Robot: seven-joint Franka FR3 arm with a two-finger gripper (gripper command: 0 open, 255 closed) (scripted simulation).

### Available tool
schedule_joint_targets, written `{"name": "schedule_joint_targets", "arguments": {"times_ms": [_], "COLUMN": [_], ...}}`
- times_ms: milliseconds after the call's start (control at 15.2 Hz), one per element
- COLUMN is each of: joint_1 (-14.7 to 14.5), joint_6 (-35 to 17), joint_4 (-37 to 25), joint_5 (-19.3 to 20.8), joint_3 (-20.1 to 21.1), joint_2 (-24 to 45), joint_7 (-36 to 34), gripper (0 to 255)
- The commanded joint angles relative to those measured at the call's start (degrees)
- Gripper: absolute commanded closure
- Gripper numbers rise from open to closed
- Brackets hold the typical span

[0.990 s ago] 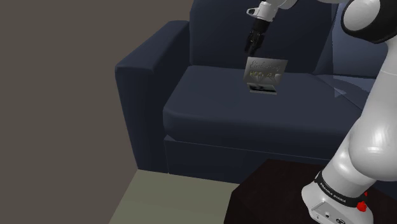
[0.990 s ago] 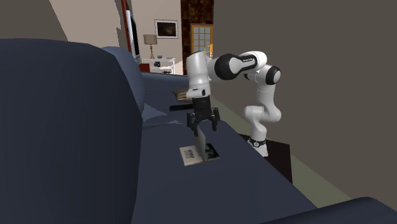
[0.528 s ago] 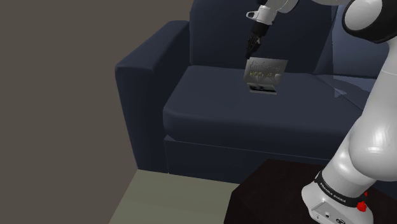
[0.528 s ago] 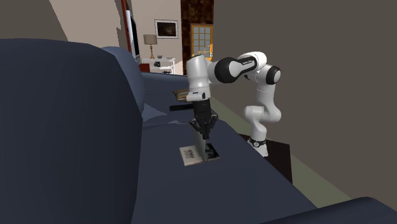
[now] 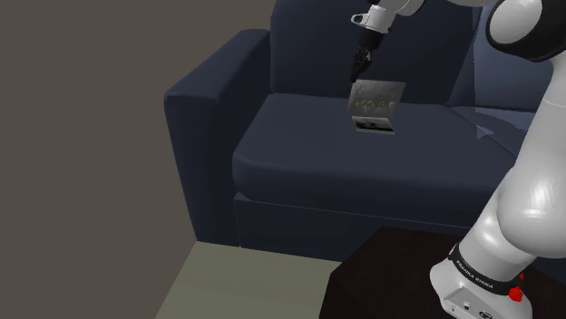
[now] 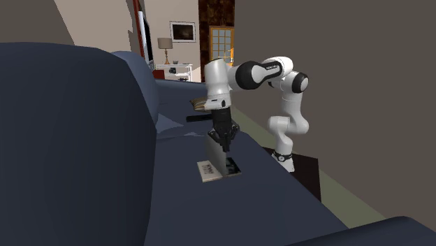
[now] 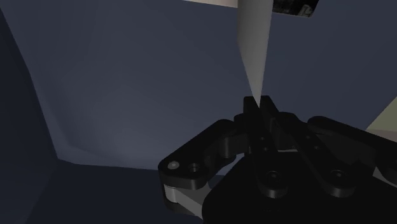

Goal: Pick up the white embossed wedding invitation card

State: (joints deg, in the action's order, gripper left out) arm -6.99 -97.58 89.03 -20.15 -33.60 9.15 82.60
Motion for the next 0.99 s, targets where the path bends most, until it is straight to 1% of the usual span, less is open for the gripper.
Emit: {"name": "schedule_joint_targets", "arguments": {"times_ms": [0, 792, 924], "joint_1": [0.2, 2.3, 2.3], "joint_6": [1.3, 11.7, 11.9], "joint_4": [-1.4, -14.5, -14.7], "joint_5": [0.0, -1.8, -1.8], "joint_3": [-0.1, -0.5, -0.5], "joint_2": [0.1, 3.2, 3.3], "joint_7": [-0.3, -1.8, -1.8], "gripper": [255, 255, 255]}}
